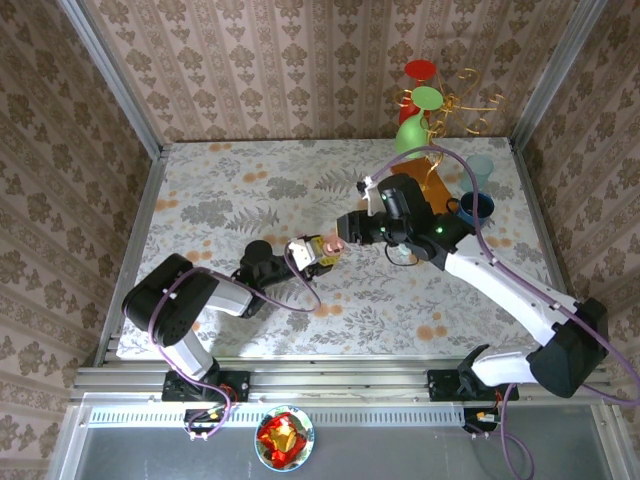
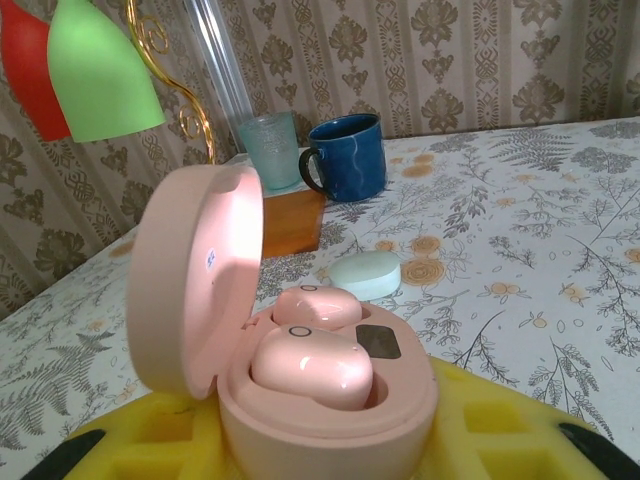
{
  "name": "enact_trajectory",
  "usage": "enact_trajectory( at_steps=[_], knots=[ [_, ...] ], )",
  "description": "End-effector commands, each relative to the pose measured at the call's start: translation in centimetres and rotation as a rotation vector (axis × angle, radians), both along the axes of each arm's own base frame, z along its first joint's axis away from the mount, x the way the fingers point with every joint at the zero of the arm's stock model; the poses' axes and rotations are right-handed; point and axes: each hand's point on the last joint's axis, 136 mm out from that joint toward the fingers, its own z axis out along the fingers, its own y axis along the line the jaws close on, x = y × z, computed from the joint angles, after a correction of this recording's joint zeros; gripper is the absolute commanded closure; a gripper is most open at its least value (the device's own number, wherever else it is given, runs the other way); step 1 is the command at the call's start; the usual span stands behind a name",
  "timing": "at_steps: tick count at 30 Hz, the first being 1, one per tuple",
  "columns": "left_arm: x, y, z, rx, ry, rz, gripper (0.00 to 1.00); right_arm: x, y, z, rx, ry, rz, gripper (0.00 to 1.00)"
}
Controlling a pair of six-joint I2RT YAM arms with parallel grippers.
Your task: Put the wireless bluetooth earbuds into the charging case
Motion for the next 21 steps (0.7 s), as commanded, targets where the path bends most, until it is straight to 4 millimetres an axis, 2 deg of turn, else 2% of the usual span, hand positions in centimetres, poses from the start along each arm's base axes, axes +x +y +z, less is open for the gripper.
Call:
enact_trajectory(
  at_steps=[1,8,12,16,21],
  knots=[
    [-0.2,0.1,-0.1,0.006,-0.042,0.007,0.81,1.6,0.3,-0.5,-0.043,0.007,-0.005,0.6],
    [-0.6,0.2,0.7,-0.006,-0.057,0.003,0.81,3.2,2.0,-2.9,-0.06,0.075,0.029,0.6],
    [-0.6,0.3,1.1,-0.02,-0.047,0.009,0.8,3.0,2.6,-4.5,-0.07,0.125,0.059,0.66],
    [-0.2,0.4,1.6,-0.042,-0.018,0.026,0.8,2.0,2.1,-5.3,-0.063,0.141,0.058,0.67],
    [0.2,0.3,2.5,-0.085,0.037,0.016,0.8,1.3,0.4,-4.5,-0.005,0.14,-0.015,0.67]
  ],
)
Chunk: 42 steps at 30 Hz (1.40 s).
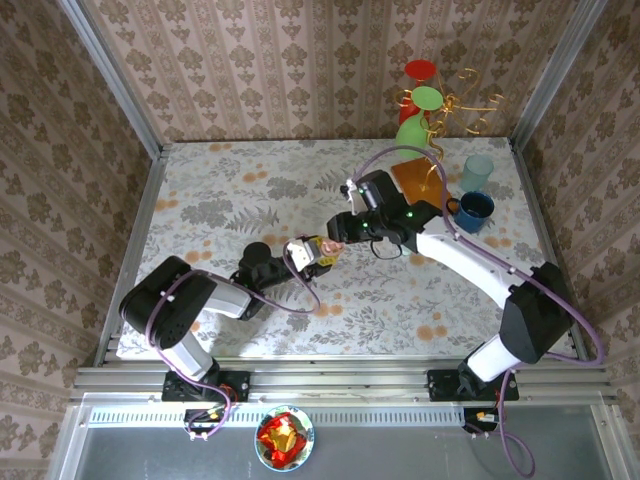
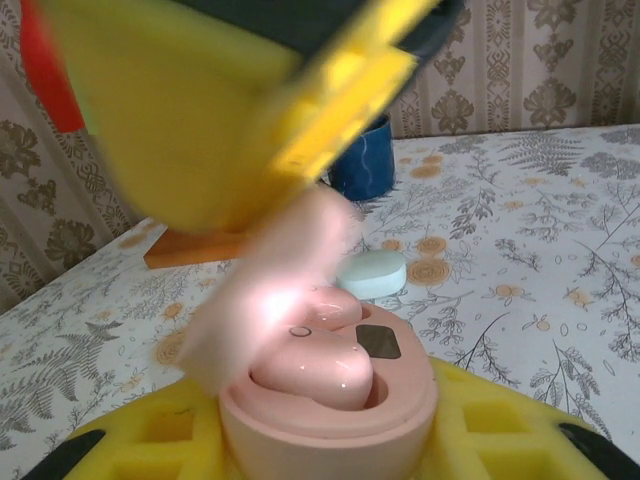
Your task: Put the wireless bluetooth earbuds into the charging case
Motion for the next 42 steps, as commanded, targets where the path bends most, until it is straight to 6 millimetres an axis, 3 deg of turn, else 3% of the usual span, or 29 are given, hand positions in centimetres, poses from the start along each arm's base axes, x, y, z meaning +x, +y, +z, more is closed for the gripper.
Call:
enact_trajectory(
  at_steps=[1,8,13,23,28,29,37,40,42],
  knots=[
    [0.1,-0.3,2.5,-0.08,0.016,-0.015,0.8,-0.5,-1.2,2.0,0.088,-0.016,-0.053,0.66],
    [0.9,-0.3,5.0,-0.176,0.114,-0.024,0.8,-2.0,-2.3,4.7,0.391,0.042,-0.077,0.46],
    [1.2,-1.0,6.9,-0.252,0.217,-0.063,0.8,-2.8,-2.3,4.3,0.583,0.158,-0.046,0.39],
    [0.8,-1.9,9.0,-0.292,0.225,-0.119,0.8,-2.7,-1.2,4.8,0.796,0.251,-0.001,0.36],
    [-0.3,-2.2,8.8,-0.265,0.19,-0.165,0.8,-1.8,-1.3,5.7,0.878,0.258,-0.017,0.4],
    [-0.5,-2.2,8.9,-0.265,0.186,-0.172,0.8,-1.3,-1.3,4.7,0.875,0.28,-0.037,0.42],
    [-1.1,-2.2,8.7,-0.254,0.166,-0.183,0.77,-1.0,-1.6,4.2,0.875,0.281,-0.061,0.74],
    [-1.0,-2.1,8.4,-0.249,0.164,-0.17,0.67,-1.1,-1.9,4.2,0.874,0.275,-0.07,0.79],
    [-0.9,-1.9,8.2,-0.24,0.15,-0.165,0.47,-0.9,-2.3,3.8,0.859,0.268,-0.088,0.79]
  ],
)
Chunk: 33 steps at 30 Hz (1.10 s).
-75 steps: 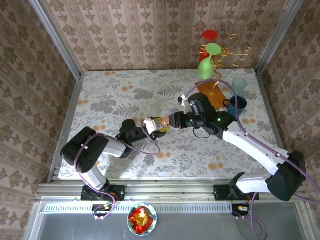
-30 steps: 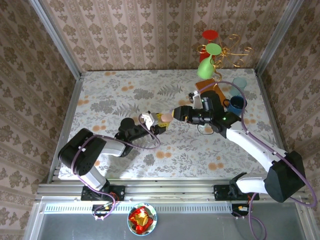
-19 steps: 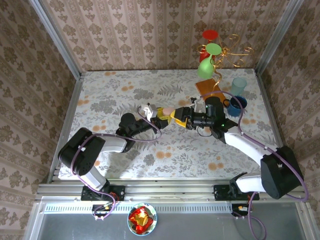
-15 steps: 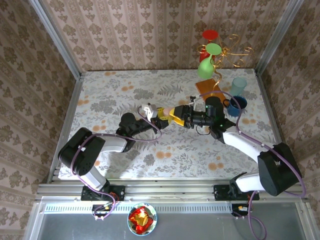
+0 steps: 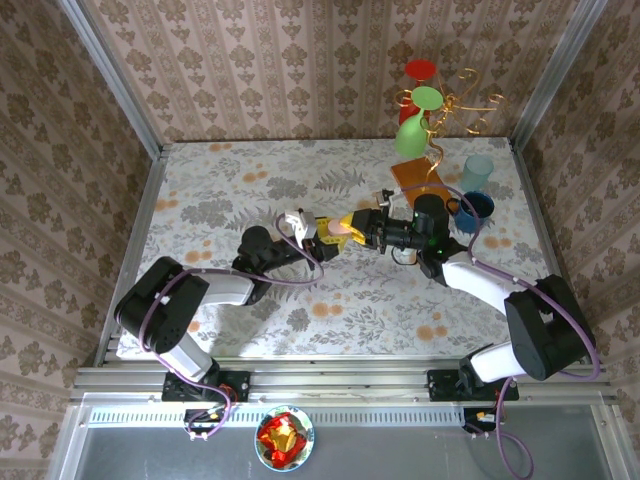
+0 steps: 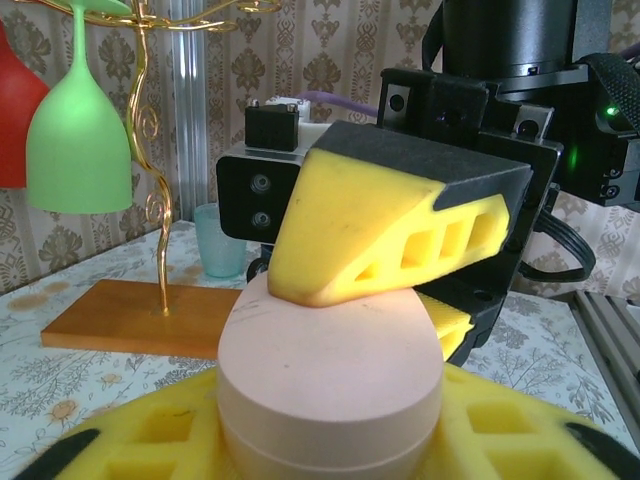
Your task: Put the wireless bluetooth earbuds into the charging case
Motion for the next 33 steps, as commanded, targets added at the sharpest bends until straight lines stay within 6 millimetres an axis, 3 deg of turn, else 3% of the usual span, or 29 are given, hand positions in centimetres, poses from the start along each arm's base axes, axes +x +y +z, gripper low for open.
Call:
enact_trajectory(
  at_steps=[1,2,4,9,20,24,29,33],
  knots=[
    [-1.0,0.3,1.1,-0.012,-0.08,-0.016,0.37,0.2,-0.8,-0.2,-0.021,-0.025,-0.032,0.8],
    [-0.9,0.5,0.9,-0.006,-0.093,-0.007,0.27,0.1,-1.3,0.4,-0.029,-0.052,-0.048,0.8],
    [-0.8,1.0,0.4,0.014,-0.117,0.015,0.14,0.4,-2.3,-0.8,-0.083,-0.038,-0.091,0.8],
    [-0.6,2.0,-2.8,0.116,-0.111,0.072,0.0,1.0,-4.9,-5.3,-0.229,0.039,-0.173,0.8],
    [-3.6,1.3,-9.8,0.348,-0.004,-0.02,0.0,0.1,-6.1,-15.3,-0.4,0.227,-0.151,0.79],
    [-4.3,1.2,-11.4,0.376,0.024,-0.042,0.0,-0.5,-6.8,-18.2,-0.478,0.271,-0.15,0.78],
    [-4.4,1.0,-12.3,0.399,0.047,-0.054,0.0,-0.9,-7.4,-20.6,-0.542,0.3,-0.143,0.74],
    [-3.8,1.1,-12.1,0.403,0.054,-0.022,0.0,-0.8,-7.4,-20.9,-0.555,0.295,-0.138,0.7]
  ],
)
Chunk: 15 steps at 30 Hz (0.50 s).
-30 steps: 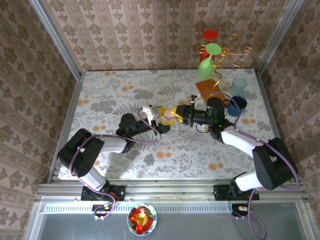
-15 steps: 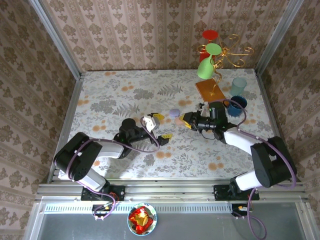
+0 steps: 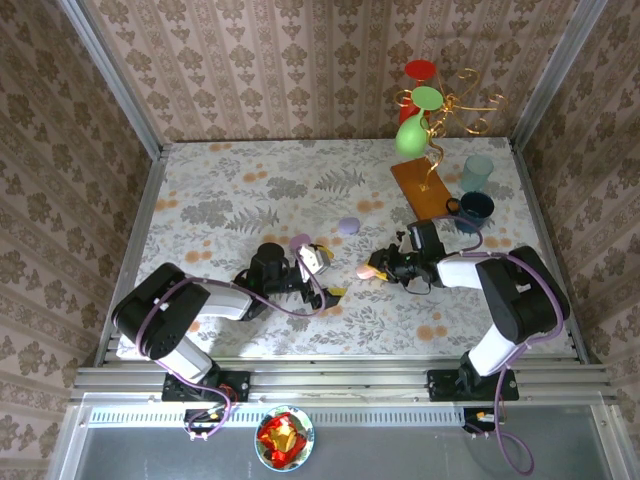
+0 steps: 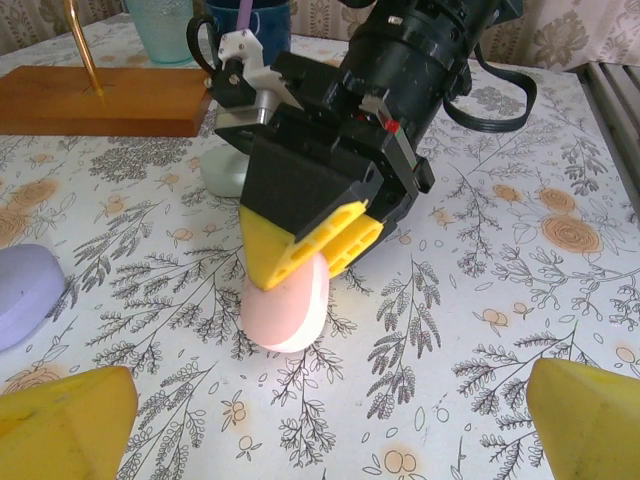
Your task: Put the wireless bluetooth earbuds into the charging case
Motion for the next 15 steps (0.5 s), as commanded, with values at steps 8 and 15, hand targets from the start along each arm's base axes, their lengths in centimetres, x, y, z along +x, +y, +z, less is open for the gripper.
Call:
enact_trajectory(
  at_steps=[8,15],
  knots=[
    [3.3,2.8,3.8,-0.082,-0.013,0.198,0.0,0.6,-3.1,3.2,-0.24,-0.138,0.008,0.39],
    [7.6,9.4,8.5,-0.113,-0.1,0.5,0.0,2.8,-9.6,9.4,-0.581,-0.414,-0.048,0.2]
  ],
)
